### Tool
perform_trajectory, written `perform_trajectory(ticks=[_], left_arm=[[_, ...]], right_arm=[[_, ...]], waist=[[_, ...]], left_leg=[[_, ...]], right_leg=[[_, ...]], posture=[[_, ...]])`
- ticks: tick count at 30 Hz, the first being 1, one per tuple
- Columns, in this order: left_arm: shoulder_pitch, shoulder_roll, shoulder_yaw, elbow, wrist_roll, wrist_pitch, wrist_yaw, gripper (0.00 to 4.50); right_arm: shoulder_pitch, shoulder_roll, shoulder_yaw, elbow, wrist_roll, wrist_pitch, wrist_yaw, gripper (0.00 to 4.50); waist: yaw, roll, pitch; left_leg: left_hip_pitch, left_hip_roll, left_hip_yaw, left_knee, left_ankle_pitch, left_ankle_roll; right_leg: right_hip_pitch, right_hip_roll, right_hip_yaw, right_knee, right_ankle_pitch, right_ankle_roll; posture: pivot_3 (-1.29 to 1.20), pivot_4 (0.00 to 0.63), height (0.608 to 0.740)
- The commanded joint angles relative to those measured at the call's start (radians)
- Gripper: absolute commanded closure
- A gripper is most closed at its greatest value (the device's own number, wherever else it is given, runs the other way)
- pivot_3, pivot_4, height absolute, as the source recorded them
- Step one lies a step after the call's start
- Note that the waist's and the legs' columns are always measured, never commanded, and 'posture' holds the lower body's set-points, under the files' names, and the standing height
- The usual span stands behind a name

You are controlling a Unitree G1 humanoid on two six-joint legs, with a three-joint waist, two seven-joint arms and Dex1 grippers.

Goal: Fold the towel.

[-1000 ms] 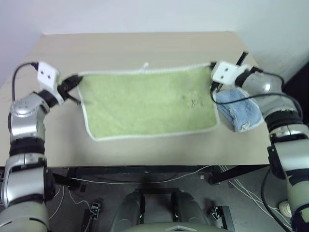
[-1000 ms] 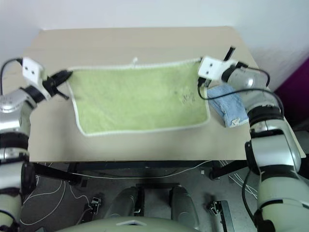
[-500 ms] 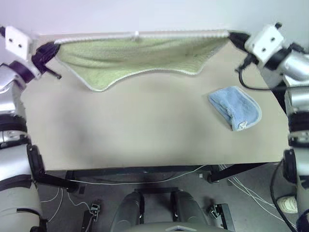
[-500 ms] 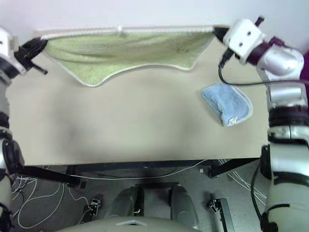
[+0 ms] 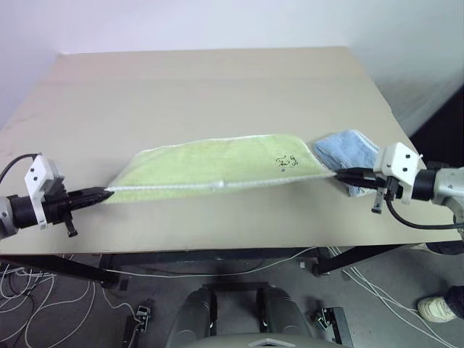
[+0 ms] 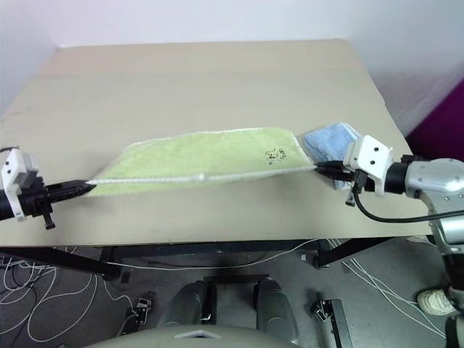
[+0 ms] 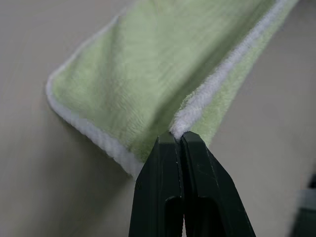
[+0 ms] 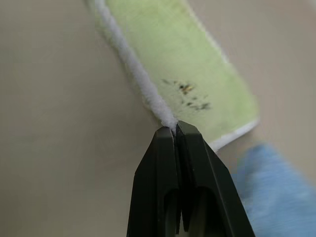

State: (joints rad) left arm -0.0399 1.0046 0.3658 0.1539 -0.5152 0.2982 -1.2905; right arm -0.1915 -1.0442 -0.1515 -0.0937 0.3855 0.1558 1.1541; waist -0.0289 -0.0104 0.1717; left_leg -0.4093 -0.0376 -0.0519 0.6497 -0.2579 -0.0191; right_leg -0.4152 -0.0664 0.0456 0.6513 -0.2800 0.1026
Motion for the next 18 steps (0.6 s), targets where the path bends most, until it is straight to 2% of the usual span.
perform_trajectory(ticks=[1, 6, 11, 18], left_arm=[[0.05, 0.032, 0.05, -0.07, -0.017, 0.048, -0.005, 4.5], [0.05, 0.03, 0.026, -0.074, 0.028, 0.03, 0.028, 4.5], [-0.141, -0.031, -0.049, 0.072, 0.129, -0.067, 0.152, 4.5], [-0.409, -0.155, -0.162, 0.321, 0.266, -0.217, 0.286, 4.5]], right_arm=[[0.05, -0.033, -0.06, -0.084, 0.052, 0.049, 0.049, 4.46], [0.008, -0.009, -0.026, -0.062, 0.01, 0.052, 0.024, 4.46], [-0.181, 0.067, 0.071, 0.083, -0.115, -0.015, -0.057, 4.46], [-0.475, 0.215, 0.208, 0.468, -0.308, -0.204, -0.146, 4.46]], waist=[[0.01, 0.0, 0.0], [0.015, 0.0, 0.0], [0.018, 0.0, 0.0], [0.015, 0.0, 0.0]], left_leg=[[0.001, 0.0, 0.0, 0.0, 0.0, 0.0], [0.002, 0.0, 0.0, 0.0, 0.0, 0.0], [0.003, -0.001, -0.001, 0.0, 0.0, 0.0], [0.001, -0.002, 0.001, 0.0, 0.0, 0.0]], right_leg=[[0.001, 0.0, 0.0, -0.001, 0.0, 0.0], [0.003, -0.001, -0.001, -0.002, 0.0, 0.0], [0.005, -0.001, -0.002, -0.002, 0.0, 0.0], [0.001, 0.001, -0.003, -0.001, 0.0, 0.0]], posture=[[0.0, 0.15, 0.74], [0.0, 0.15, 0.74], [0.0, 0.15, 0.74], [0.0, 0.15, 0.74]])
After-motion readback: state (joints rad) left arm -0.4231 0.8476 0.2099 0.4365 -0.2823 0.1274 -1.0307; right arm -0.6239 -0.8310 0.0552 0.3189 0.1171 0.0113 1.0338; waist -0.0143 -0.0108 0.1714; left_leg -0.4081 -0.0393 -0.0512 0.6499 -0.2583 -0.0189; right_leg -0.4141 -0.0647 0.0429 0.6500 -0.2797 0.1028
